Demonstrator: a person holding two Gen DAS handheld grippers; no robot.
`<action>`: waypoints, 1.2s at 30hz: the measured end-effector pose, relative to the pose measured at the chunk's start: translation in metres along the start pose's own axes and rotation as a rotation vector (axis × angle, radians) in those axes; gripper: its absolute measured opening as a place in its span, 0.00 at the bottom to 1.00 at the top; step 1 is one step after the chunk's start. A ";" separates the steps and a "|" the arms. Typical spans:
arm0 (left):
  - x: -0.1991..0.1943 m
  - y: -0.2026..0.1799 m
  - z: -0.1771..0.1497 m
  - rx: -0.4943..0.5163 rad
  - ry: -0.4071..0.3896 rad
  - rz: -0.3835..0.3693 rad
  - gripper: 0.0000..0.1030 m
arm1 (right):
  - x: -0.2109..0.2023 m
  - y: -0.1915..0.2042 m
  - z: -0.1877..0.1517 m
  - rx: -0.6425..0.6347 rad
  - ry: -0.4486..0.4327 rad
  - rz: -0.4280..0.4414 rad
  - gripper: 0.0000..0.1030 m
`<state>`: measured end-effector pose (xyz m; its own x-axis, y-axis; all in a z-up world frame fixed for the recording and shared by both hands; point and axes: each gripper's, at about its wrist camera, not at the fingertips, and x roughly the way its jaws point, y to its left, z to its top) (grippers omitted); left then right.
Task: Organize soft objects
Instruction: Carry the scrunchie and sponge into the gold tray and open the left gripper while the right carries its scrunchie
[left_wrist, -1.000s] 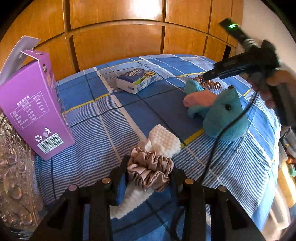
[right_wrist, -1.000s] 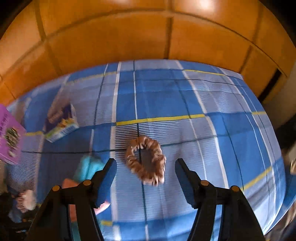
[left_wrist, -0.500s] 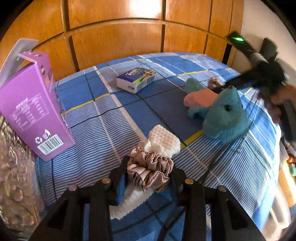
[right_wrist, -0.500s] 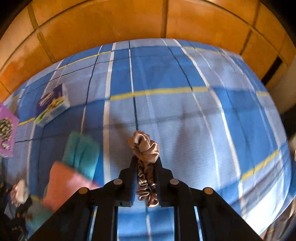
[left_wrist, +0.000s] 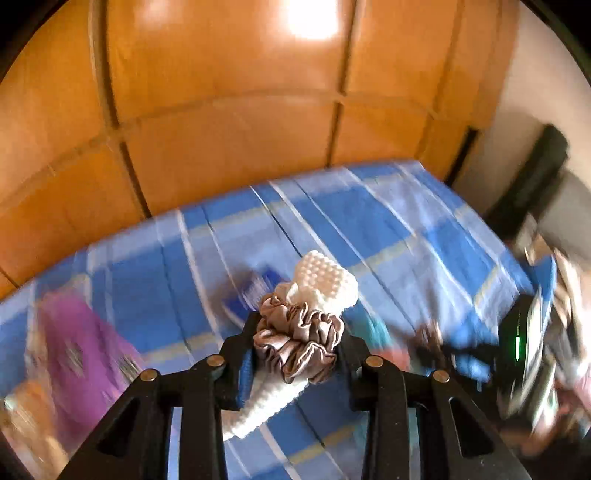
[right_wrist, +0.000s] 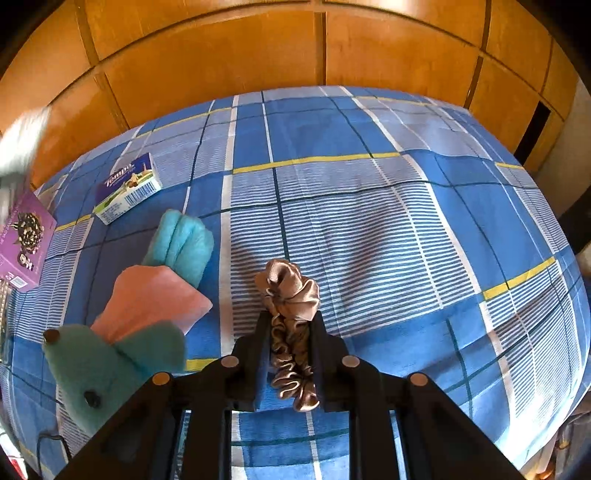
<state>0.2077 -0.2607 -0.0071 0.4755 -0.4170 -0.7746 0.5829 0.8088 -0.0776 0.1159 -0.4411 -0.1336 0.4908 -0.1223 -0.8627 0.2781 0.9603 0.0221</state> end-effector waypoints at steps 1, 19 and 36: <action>-0.006 0.010 0.015 -0.010 -0.021 0.032 0.35 | -0.001 -0.001 -0.002 0.004 -0.014 0.005 0.17; -0.191 0.291 -0.117 -0.414 -0.155 0.391 0.35 | -0.002 0.012 -0.020 0.012 -0.155 -0.092 0.19; -0.228 0.392 -0.347 -0.876 -0.021 0.446 0.40 | 0.000 0.026 -0.007 0.003 -0.051 -0.197 0.19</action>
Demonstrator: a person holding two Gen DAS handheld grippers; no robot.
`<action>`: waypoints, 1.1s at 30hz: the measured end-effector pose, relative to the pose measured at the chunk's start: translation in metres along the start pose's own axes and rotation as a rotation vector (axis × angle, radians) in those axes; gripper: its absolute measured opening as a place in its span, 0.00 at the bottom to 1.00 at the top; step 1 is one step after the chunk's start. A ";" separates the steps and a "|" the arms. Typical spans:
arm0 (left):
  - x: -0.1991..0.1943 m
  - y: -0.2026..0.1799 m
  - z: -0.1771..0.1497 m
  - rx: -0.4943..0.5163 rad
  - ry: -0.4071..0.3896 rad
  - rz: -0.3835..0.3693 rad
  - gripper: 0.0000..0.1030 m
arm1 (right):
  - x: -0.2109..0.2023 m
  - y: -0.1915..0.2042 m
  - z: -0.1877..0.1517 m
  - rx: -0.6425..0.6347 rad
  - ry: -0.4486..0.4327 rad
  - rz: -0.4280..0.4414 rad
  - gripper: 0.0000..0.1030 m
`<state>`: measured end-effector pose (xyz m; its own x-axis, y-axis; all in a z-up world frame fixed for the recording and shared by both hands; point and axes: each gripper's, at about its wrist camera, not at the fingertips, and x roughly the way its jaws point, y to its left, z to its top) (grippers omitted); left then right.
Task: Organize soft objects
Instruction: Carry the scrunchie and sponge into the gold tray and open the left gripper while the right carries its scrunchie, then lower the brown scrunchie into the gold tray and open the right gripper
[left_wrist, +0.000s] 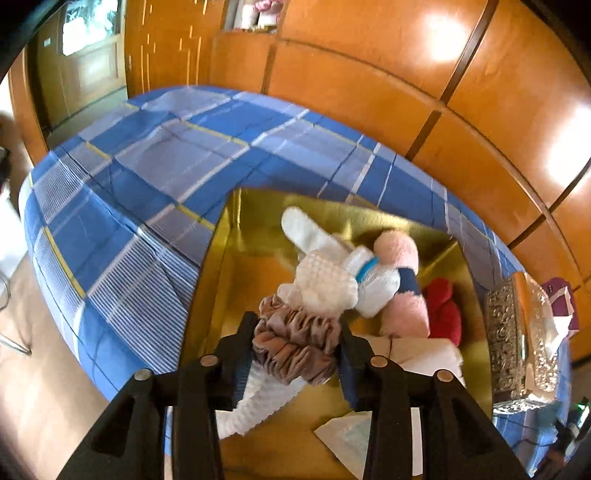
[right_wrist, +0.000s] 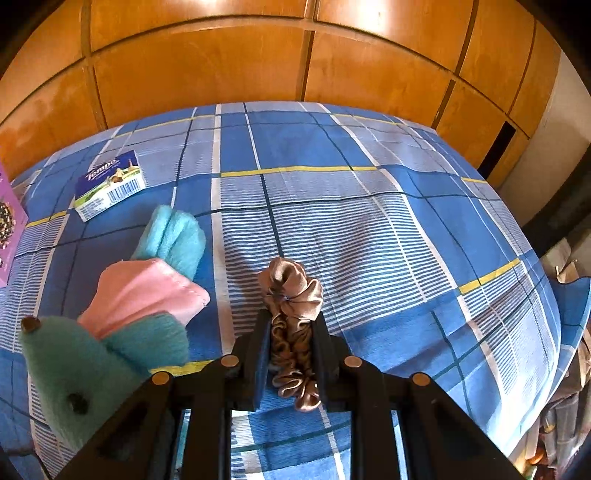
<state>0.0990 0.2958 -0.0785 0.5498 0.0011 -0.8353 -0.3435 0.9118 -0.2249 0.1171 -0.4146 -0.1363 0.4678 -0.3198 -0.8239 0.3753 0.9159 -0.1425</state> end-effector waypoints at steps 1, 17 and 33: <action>0.002 0.002 -0.003 0.001 0.000 -0.003 0.40 | 0.000 0.000 0.002 0.006 0.013 -0.003 0.19; -0.036 -0.027 -0.028 0.110 -0.234 0.079 0.73 | -0.116 0.024 0.061 -0.025 -0.072 0.139 0.18; -0.083 -0.059 -0.060 0.184 -0.304 -0.049 0.73 | -0.155 0.225 0.155 -0.093 -0.133 0.575 0.18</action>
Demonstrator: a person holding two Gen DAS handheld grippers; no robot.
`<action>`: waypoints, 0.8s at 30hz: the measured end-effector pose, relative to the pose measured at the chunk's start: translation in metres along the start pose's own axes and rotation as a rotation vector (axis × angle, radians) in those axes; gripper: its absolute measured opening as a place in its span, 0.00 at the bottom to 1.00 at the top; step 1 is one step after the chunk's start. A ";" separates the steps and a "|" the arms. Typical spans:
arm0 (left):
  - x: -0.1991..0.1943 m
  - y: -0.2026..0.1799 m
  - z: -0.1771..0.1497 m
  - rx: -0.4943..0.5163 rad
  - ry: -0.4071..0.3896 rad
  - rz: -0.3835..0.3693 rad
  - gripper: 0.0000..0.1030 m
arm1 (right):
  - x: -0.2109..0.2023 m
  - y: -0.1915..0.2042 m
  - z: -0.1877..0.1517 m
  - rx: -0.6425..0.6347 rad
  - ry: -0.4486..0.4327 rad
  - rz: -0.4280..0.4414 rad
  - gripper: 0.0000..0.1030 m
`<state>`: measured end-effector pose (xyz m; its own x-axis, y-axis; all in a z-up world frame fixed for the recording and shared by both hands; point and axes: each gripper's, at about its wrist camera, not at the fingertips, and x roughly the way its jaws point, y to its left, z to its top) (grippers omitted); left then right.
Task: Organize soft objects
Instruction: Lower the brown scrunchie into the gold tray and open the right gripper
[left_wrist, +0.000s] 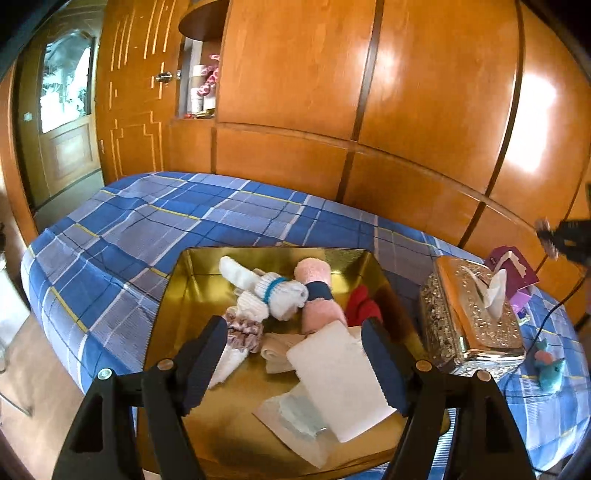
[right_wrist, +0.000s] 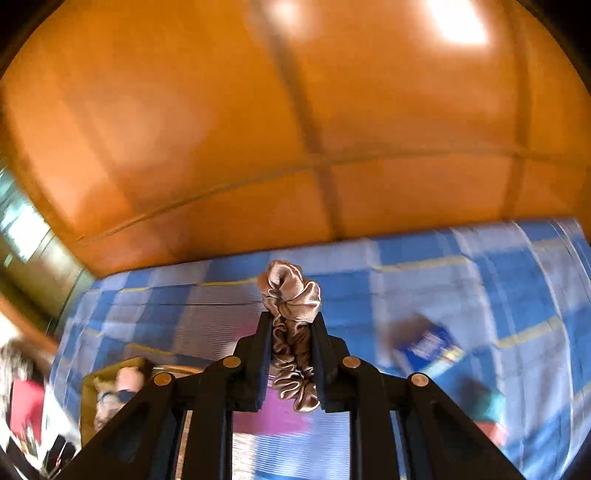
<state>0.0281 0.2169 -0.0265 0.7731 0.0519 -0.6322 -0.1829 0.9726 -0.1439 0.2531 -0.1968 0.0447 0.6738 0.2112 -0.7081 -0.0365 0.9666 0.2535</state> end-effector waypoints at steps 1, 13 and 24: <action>0.001 0.002 -0.001 -0.002 0.004 0.007 0.73 | 0.001 0.016 0.000 -0.040 -0.001 0.036 0.18; 0.001 0.020 -0.005 -0.038 0.009 0.099 0.74 | -0.010 0.198 -0.108 -0.529 0.168 0.407 0.18; -0.010 0.035 -0.004 -0.047 -0.019 0.161 0.74 | 0.045 0.271 -0.174 -0.534 0.308 0.453 0.21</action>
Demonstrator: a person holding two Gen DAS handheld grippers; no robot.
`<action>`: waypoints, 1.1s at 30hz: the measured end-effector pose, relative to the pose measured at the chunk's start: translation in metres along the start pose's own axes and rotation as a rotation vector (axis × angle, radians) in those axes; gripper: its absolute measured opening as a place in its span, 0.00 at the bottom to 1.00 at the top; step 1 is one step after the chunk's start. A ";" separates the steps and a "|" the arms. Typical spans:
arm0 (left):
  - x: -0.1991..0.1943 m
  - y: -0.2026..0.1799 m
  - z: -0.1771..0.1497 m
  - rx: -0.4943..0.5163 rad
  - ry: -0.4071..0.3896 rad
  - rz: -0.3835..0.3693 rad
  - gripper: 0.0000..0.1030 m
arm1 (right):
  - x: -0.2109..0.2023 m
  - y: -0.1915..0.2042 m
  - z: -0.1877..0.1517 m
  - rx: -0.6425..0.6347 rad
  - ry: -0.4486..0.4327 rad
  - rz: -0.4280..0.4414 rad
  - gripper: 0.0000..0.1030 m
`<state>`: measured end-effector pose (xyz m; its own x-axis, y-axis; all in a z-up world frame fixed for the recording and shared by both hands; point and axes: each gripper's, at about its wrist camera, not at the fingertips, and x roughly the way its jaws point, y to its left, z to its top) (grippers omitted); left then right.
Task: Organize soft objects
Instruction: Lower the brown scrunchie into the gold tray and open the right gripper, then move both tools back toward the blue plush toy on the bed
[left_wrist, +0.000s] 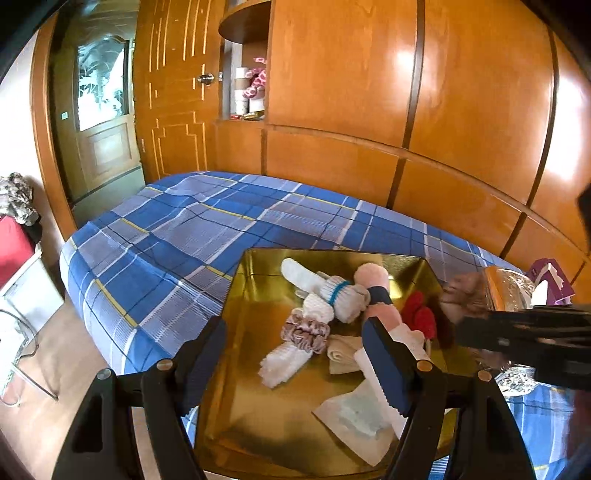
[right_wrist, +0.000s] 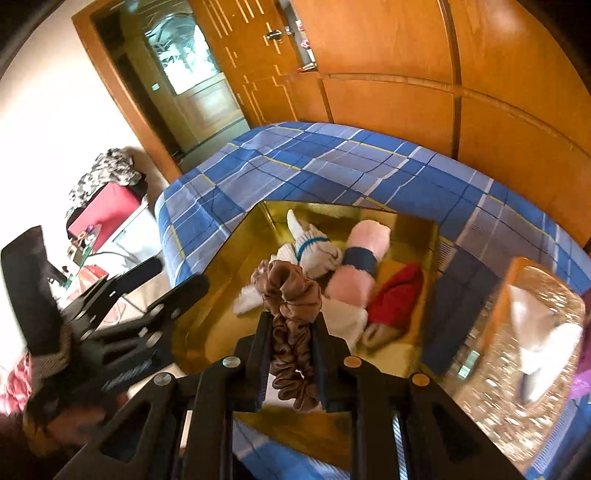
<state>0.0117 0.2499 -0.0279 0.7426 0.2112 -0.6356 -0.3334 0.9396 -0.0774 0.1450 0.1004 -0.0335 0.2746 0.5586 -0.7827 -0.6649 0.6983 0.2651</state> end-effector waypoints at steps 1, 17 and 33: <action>0.000 0.002 0.000 -0.004 0.001 0.002 0.74 | 0.007 -0.002 0.003 0.007 -0.008 -0.009 0.21; 0.004 0.013 -0.006 -0.033 0.012 0.016 0.75 | 0.025 -0.007 -0.003 0.036 -0.069 -0.085 0.66; -0.028 -0.027 -0.002 0.073 -0.049 -0.093 0.75 | -0.088 -0.016 -0.099 -0.021 -0.289 -0.337 0.66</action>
<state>-0.0011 0.2177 -0.0096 0.7967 0.1338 -0.5894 -0.2203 0.9724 -0.0770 0.0623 -0.0046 -0.0244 0.6594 0.4059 -0.6328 -0.5184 0.8551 0.0083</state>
